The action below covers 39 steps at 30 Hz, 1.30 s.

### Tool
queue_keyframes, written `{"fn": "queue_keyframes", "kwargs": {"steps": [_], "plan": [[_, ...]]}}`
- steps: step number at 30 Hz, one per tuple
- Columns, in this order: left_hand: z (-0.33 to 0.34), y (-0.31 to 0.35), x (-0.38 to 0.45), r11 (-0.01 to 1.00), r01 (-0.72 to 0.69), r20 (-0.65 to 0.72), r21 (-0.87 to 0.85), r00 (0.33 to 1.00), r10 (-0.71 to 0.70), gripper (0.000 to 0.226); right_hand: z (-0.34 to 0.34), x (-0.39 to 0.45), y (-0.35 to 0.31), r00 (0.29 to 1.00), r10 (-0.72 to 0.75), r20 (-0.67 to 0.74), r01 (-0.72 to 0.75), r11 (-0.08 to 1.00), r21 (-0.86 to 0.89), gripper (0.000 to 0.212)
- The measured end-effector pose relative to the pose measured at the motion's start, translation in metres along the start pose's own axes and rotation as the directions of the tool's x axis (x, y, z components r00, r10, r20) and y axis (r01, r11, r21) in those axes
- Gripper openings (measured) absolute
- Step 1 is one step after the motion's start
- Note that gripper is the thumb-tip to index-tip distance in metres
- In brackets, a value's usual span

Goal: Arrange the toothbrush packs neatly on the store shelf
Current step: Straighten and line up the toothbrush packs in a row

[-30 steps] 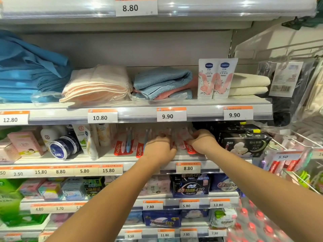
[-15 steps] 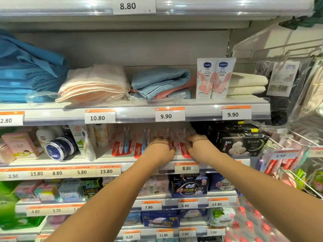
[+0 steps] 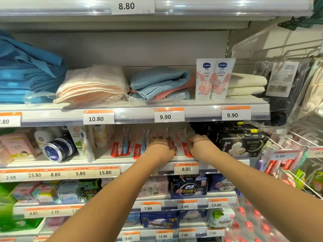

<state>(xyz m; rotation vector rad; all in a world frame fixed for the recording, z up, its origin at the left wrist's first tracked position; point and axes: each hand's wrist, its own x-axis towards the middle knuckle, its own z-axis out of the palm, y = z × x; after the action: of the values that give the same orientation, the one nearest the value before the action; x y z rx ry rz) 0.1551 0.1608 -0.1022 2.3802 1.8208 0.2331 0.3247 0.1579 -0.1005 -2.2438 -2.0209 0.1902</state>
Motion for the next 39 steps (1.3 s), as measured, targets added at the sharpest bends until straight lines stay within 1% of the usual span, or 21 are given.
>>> {"fn": "queue_keyframes", "kwargs": {"steps": [3, 8, 16, 19, 23, 27, 32, 36, 39], "plan": [[-0.001, 0.003, -0.001, 1.000, 0.010, 0.005, 0.009, 1.000, -0.010, 0.049, 0.000, -0.001, 0.001, 1.000, 0.010, -0.006, -0.010, 1.000, -0.020, 0.046], [-0.002, 0.006, -0.002, 1.000, -0.027, -0.011, 0.001, 1.000, 0.027, 0.046, -0.001, 0.002, 0.000, 1.000, 0.019, 0.006, -0.019, 0.998, -0.052, 0.045], [0.000, 0.009, -0.003, 0.997, 0.019, 0.004, -0.070, 1.000, -0.019, 0.045, -0.002, 0.004, 0.003, 1.000, 0.026, 0.013, -0.025, 0.998, -0.058, 0.047], [0.000, 0.008, 0.001, 0.997, 0.022, 0.009, -0.076, 1.000, -0.022, 0.052, -0.003, 0.005, 0.005, 0.999, 0.035, 0.014, -0.034, 0.998, -0.052, 0.047], [-0.001, 0.008, 0.005, 0.999, 0.014, -0.052, -0.036, 0.999, -0.016, 0.058, -0.004, 0.006, 0.007, 1.000, 0.018, -0.021, -0.019, 0.999, -0.036, 0.042], [0.000, 0.010, 0.001, 0.994, 0.058, 0.025, -0.091, 0.998, -0.056, 0.047, 0.002, 0.015, 0.006, 0.999, 0.038, 0.011, -0.037, 0.995, -0.093, 0.044], [0.001, 0.015, 0.005, 0.997, 0.031, 0.035, -0.076, 0.999, -0.029, 0.047, -0.001, 0.021, 0.006, 0.995, 0.077, 0.070, -0.066, 0.988, -0.143, 0.049], [0.001, 0.017, 0.005, 0.996, 0.014, 0.037, -0.089, 0.999, -0.010, 0.045, -0.002, 0.024, 0.006, 0.992, 0.101, 0.073, -0.085, 0.978, -0.192, 0.055], [0.002, 0.017, 0.006, 0.997, 0.007, 0.037, -0.076, 0.999, -0.005, 0.045, 0.000, 0.026, 0.006, 0.992, 0.105, 0.066, -0.090, 0.977, -0.192, 0.053]]}}
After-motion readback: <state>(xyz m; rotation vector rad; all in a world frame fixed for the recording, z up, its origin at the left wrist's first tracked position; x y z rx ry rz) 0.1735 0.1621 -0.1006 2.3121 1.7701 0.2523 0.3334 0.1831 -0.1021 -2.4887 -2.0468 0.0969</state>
